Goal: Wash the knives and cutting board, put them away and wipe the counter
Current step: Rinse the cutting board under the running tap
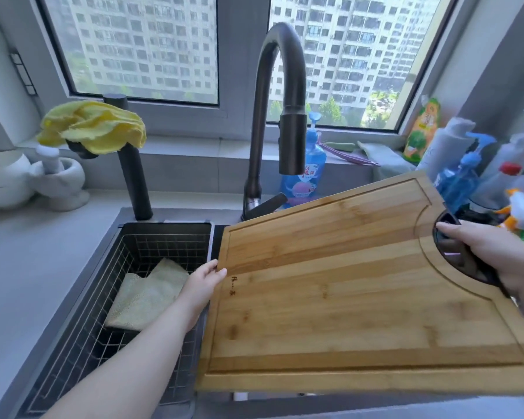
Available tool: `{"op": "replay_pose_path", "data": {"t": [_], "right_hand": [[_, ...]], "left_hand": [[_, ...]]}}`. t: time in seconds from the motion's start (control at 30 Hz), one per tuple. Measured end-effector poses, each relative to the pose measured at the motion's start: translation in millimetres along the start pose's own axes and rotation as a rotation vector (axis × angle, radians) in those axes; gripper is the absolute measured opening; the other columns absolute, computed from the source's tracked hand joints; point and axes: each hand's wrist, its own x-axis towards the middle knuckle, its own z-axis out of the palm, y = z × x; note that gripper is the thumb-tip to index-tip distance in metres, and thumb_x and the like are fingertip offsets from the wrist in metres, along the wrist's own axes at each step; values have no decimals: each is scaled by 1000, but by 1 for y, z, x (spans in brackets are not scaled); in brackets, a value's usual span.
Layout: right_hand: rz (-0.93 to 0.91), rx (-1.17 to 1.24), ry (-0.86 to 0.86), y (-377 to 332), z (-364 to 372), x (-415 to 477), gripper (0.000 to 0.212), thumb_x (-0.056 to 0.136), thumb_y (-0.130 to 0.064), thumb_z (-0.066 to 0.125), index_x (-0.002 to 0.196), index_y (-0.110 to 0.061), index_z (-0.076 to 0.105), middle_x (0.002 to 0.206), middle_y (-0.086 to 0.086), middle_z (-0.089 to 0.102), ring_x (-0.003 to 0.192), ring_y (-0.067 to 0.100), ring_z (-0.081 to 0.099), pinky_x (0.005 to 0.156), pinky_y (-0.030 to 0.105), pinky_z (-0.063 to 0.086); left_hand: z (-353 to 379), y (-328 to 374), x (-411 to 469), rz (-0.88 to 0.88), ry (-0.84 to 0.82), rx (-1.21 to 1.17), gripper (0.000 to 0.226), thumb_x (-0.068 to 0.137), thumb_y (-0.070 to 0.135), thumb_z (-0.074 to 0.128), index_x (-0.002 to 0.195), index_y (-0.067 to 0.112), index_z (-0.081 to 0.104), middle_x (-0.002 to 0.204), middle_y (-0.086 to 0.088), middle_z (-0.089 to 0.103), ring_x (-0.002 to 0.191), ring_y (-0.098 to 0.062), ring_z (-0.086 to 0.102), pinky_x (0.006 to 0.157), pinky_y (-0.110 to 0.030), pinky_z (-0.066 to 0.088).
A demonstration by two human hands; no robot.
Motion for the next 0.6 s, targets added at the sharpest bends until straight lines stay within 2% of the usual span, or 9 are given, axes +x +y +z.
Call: {"op": "replay_pose_path", "data": {"t": [0.13,0.23,0.27,0.33,0.4,0.47,0.6], "right_hand": [[-2,-46,-4,-13,2,4,25,100,-16,34,80,-16,50,29,0,46,22,3,42,27,7,31],[3,-88,-23,-20,12,10,24,100,-14,33,81,-14,48,29,1,46,21,4,41,27,7,31],[0,-117,-32,-20,17,14,22,99,-13,35,82,-14,49,35,2,51,24,6,45,29,9,34],[7,-190,-41,-16,30,22,16,97,-13,39,87,-14,51,60,10,60,32,14,53,33,17,41],[25,-238,-56,-9,43,32,11,97,-13,41,91,-12,50,73,13,54,43,21,51,41,20,40],[58,-249,-76,0,57,42,6,97,-13,41,96,-11,46,73,12,45,51,18,40,44,18,32],[111,-212,-109,25,79,59,21,98,-12,39,78,-16,38,56,0,28,34,7,26,33,11,19]], "left_hand": [[5,-4,11,77,40,88,43,94,13,46,137,8,38,139,-11,46,126,-22,44,106,-34,35],[2,-6,17,214,160,317,37,95,10,43,132,10,46,136,-6,49,126,-19,43,101,-26,33],[0,-9,18,257,177,427,37,95,11,42,132,11,47,137,-5,48,127,-19,42,102,-27,32],[-1,-18,22,303,171,603,39,94,12,41,133,12,45,140,-5,45,130,-19,38,106,-30,30],[0,-26,25,277,143,713,42,95,15,40,137,14,39,147,-2,34,138,-14,25,111,-30,22],[5,-32,24,260,122,850,48,96,22,38,142,16,27,153,1,22,143,-12,11,114,-29,13],[15,-40,14,330,84,1273,60,97,33,34,147,17,6,156,0,4,144,-18,-6,116,-32,-3]]}}
